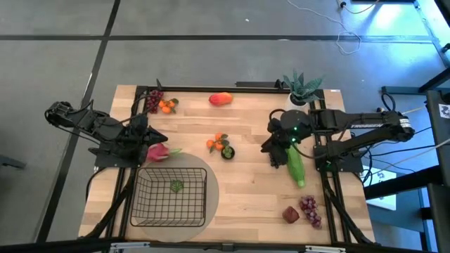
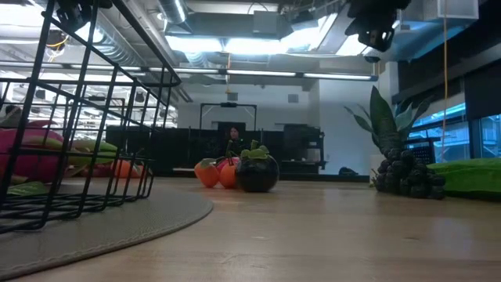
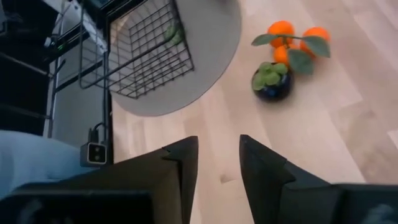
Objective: Build produce basket
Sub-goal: Put the green lettuce into the black wire basket
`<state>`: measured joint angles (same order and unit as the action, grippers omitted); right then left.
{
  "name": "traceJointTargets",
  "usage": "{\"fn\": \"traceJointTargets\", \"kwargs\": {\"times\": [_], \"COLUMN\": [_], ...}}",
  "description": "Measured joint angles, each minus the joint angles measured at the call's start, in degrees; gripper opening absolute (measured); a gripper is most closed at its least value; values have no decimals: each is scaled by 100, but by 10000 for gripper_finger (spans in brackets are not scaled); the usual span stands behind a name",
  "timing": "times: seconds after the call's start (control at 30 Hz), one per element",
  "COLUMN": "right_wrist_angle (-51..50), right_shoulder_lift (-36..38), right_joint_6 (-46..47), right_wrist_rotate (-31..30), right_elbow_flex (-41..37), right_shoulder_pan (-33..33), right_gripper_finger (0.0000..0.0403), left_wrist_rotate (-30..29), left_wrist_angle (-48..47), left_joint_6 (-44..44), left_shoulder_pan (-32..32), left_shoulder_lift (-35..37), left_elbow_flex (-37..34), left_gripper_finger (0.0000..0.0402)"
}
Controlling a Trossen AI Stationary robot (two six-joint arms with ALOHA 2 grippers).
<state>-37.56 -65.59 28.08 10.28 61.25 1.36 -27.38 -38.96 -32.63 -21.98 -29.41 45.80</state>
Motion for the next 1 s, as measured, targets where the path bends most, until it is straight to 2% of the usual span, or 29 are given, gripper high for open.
{"fn": "traceJointTargets", "kwargs": {"times": [0.17,0.3,0.5,0.67,1.0], "right_wrist_angle": [0,0,0,0,2], "right_shoulder_lift": [1,1,1,1,1], "right_joint_6": [4,-4,-9,-38,-459], "right_wrist_rotate": [-4,-7,-9,-11,-14], "right_elbow_flex": [0,0,0,0,0], "right_shoulder_pan": [111,142,142,142,142], "right_gripper_finger": [105,105,105,105,105], "left_wrist_rotate": [-39,-292,-297,-339,-170], "left_wrist_angle": [0,-4,-2,-88,-1062], "left_joint_6": [-56,-449,-936,-900,-782], "left_shoulder_pan": [0,0,0,0,126], "left_shoulder_lift": [0,-42,-39,-116,-1102], "left_elbow_flex": [0,0,0,0,0], "left_gripper_finger": [0,9,58,95,95]}}
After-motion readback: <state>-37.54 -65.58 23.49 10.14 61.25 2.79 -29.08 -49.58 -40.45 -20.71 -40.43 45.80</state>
